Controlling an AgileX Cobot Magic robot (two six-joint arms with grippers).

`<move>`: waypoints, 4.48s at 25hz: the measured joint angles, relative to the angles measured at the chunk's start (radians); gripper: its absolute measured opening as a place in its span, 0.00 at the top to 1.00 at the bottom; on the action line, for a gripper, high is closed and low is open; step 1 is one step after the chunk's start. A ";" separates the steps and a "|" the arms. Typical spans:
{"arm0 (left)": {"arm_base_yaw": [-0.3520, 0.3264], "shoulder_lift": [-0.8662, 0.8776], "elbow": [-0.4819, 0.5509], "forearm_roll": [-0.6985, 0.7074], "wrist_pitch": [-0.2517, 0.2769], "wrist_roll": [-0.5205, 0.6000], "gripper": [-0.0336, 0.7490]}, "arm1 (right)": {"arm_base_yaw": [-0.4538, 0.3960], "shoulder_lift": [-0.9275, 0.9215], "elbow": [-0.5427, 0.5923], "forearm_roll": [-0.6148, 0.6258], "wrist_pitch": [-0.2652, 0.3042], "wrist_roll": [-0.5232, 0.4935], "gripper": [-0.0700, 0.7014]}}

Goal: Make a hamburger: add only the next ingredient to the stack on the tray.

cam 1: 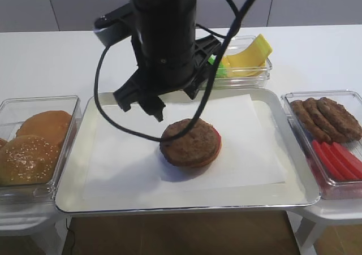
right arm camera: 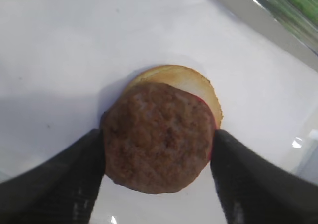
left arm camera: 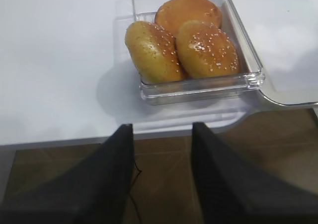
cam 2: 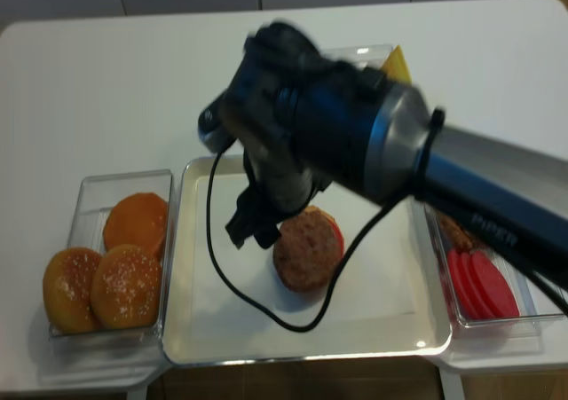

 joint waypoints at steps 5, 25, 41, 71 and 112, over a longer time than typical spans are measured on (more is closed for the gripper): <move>0.000 0.000 0.000 0.000 0.000 0.000 0.59 | -0.107 -0.031 -0.006 0.078 0.004 -0.042 0.26; 0.000 0.000 0.000 0.000 0.000 0.000 0.59 | -0.703 -0.225 -0.007 0.250 0.019 -0.178 0.26; 0.000 0.000 0.000 0.000 0.000 0.000 0.59 | -0.765 -0.550 0.340 0.230 0.020 -0.185 0.26; 0.000 0.000 0.000 0.000 0.000 0.000 0.59 | -0.765 -1.724 0.767 0.226 0.056 -0.191 0.26; 0.000 0.000 0.000 0.000 0.000 0.000 0.59 | -0.765 -1.891 1.181 0.250 -0.078 -0.316 0.26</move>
